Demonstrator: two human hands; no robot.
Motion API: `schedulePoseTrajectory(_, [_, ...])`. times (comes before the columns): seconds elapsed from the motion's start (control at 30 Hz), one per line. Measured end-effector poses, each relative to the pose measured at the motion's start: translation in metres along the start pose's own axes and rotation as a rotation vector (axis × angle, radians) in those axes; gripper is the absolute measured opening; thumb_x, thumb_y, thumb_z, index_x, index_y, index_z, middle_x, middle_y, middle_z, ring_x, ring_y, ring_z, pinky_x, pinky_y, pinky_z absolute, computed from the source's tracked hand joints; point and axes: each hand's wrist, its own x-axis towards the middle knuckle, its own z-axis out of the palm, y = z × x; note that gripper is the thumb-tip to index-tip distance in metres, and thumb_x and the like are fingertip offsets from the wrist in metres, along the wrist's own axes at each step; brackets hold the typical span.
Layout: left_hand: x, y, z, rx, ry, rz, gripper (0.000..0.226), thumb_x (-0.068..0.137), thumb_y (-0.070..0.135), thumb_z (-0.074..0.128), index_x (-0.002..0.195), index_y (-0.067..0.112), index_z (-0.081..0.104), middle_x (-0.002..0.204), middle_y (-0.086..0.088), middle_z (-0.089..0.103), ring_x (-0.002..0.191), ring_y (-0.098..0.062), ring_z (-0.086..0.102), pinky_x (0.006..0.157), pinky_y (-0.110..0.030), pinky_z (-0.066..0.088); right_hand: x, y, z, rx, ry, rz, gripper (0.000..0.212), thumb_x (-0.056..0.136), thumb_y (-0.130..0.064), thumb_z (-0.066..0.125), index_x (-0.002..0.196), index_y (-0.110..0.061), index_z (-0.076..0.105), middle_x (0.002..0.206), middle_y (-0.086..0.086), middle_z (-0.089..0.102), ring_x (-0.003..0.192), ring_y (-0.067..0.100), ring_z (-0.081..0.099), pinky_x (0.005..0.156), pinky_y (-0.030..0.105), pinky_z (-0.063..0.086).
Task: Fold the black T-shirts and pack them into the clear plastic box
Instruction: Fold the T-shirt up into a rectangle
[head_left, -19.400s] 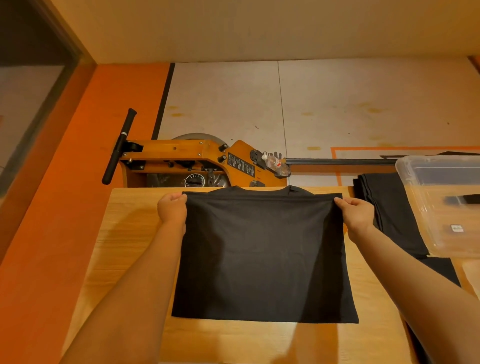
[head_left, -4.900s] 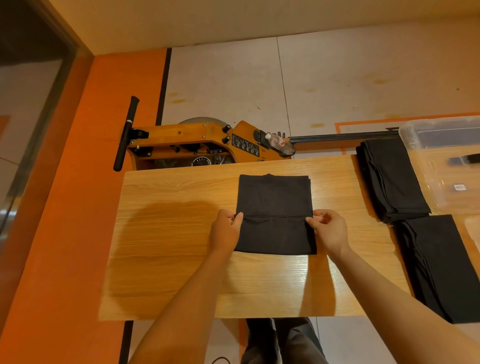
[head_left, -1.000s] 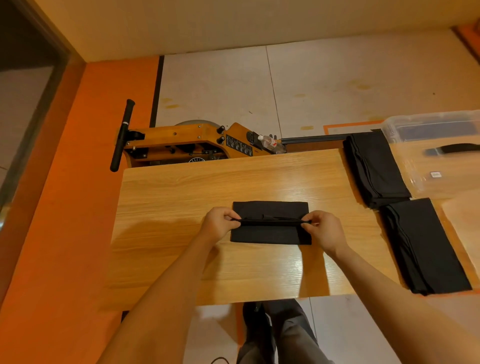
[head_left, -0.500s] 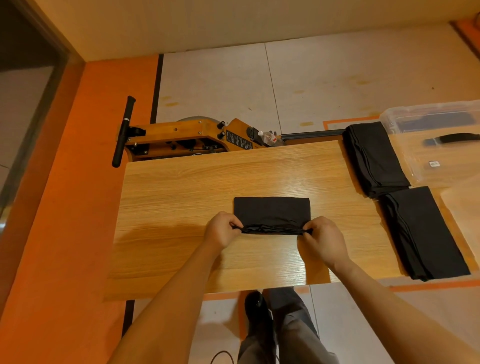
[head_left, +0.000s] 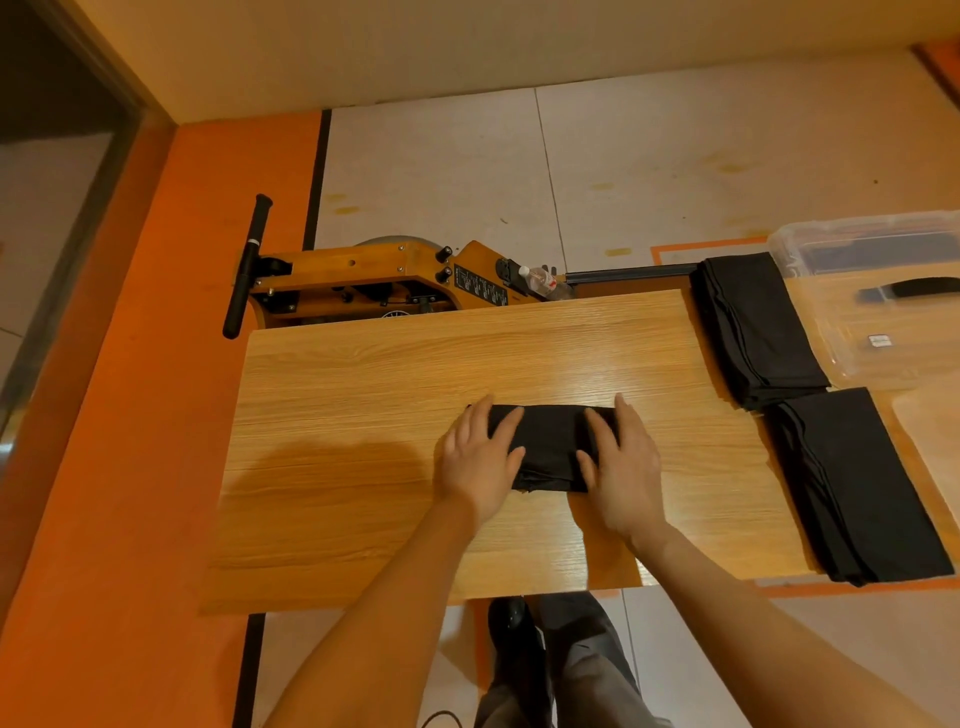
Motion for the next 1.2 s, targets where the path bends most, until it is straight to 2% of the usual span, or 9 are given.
schedulePoseTrajectory(0.1, [-0.001, 0.012, 0.015, 0.105, -0.074, 0.130, 0.058, 0.103, 0.043, 0.028, 0.153, 0.035, -0.001, 0.161, -0.002, -0.014, 0.148, -0.021, -0.014, 0.120, -0.045, 0.004, -0.001, -0.007, 0.013, -0.079, -0.077, -0.124, 0.056, 0.096, -0.025, 0.057, 0.148, -0.013, 0.040, 0.159, 0.019, 0.023, 0.146, 0.036, 0.023, 0.112, 0.052, 0.030])
schedulePoseTrajectory(0.23, [-0.007, 0.015, 0.030, 0.147, -0.116, 0.030, 0.067, 0.100, 0.054, 0.019, 0.151, 0.027, -0.016, 0.159, -0.005, -0.023, 0.146, -0.023, -0.021, 0.120, -0.046, -0.004, -0.007, -0.007, 0.025, -0.149, -0.181, -0.062, 0.063, 0.095, -0.043, 0.034, 0.151, -0.013, 0.033, 0.160, 0.018, 0.020, 0.148, 0.032, 0.017, 0.115, 0.052, 0.028])
schedulePoseTrajectory(0.33, [-0.015, 0.000, 0.038, 0.170, -0.138, -0.022, 0.081, 0.080, 0.069, -0.010, 0.149, 0.029, -0.020, 0.156, -0.005, -0.028, 0.145, -0.024, -0.024, 0.118, -0.048, -0.006, -0.014, 0.010, 0.027, -0.207, -0.228, -0.054, 0.071, 0.096, -0.056, 0.025, 0.153, -0.014, 0.029, 0.160, 0.018, 0.020, 0.149, 0.032, 0.016, 0.114, 0.054, 0.027])
schedulePoseTrajectory(0.53, [-0.022, -0.013, 0.036, 0.107, -0.151, -0.032, 0.088, 0.074, 0.079, -0.009, 0.150, 0.035, -0.015, 0.152, -0.004, -0.033, 0.140, -0.021, -0.033, 0.116, -0.048, -0.010, -0.020, 0.026, 0.021, -0.179, -0.268, -0.057, 0.085, 0.091, -0.076, 0.010, 0.156, -0.023, 0.015, 0.164, 0.013, 0.004, 0.151, 0.031, -0.001, 0.118, 0.054, 0.011])
schedulePoseTrajectory(0.63, [-0.017, -0.006, 0.033, -0.014, 0.035, -0.099, 0.078, 0.089, 0.071, 0.009, 0.153, 0.028, 0.015, 0.161, -0.012, -0.002, 0.149, -0.028, -0.001, 0.117, -0.047, 0.015, -0.012, 0.016, 0.010, -0.002, -0.164, 0.118, 0.078, 0.094, -0.068, 0.026, 0.155, -0.020, 0.023, 0.162, 0.015, 0.010, 0.149, 0.031, 0.010, 0.117, 0.049, 0.018])
schedulePoseTrajectory(0.73, [-0.009, -0.005, 0.028, -0.159, 0.220, -0.232, 0.061, 0.095, 0.048, 0.046, 0.147, 0.018, 0.035, 0.147, -0.011, 0.037, 0.133, -0.027, 0.039, 0.103, -0.039, 0.040, 0.001, 0.008, 0.000, 0.217, -0.018, 0.329, 0.054, 0.098, -0.045, 0.050, 0.140, -0.010, 0.044, 0.138, 0.014, 0.050, 0.127, 0.032, 0.046, 0.101, 0.043, 0.041])
schedulePoseTrajectory(0.87, [0.007, 0.000, 0.015, -0.363, 0.145, -0.536, 0.062, 0.094, 0.036, 0.058, 0.145, 0.014, 0.033, 0.139, -0.007, 0.044, 0.127, -0.023, 0.043, 0.101, -0.035, 0.040, 0.018, 0.005, -0.005, 0.414, -0.047, 0.575, 0.047, 0.096, -0.035, 0.059, 0.128, -0.002, 0.050, 0.115, 0.012, 0.065, 0.102, 0.028, 0.062, 0.072, 0.031, 0.045])
schedulePoseTrajectory(1.1, [0.023, -0.001, 0.022, -0.560, 0.082, -0.667, 0.036, 0.089, 0.027, 0.066, 0.118, 0.009, 0.056, 0.117, -0.009, 0.060, 0.105, -0.026, 0.059, 0.088, -0.043, 0.053, 0.022, 0.012, 0.005, 0.381, -0.053, 0.558, 0.016, 0.087, -0.020, 0.070, 0.085, -0.008, 0.058, 0.091, 0.011, 0.062, 0.083, 0.026, 0.059, 0.064, 0.029, 0.041])
schedulePoseTrajectory(1.2, [0.019, 0.001, 0.024, -0.485, 0.089, -0.629, 0.048, 0.091, 0.030, 0.063, 0.133, 0.011, 0.051, 0.128, -0.010, 0.052, 0.117, -0.028, 0.052, 0.097, -0.043, 0.047, 0.016, 0.012, 0.007, 0.368, -0.013, 0.505, 0.016, 0.090, -0.021, 0.066, 0.085, -0.010, 0.056, 0.093, 0.007, 0.056, 0.084, 0.021, 0.052, 0.070, 0.029, 0.040])
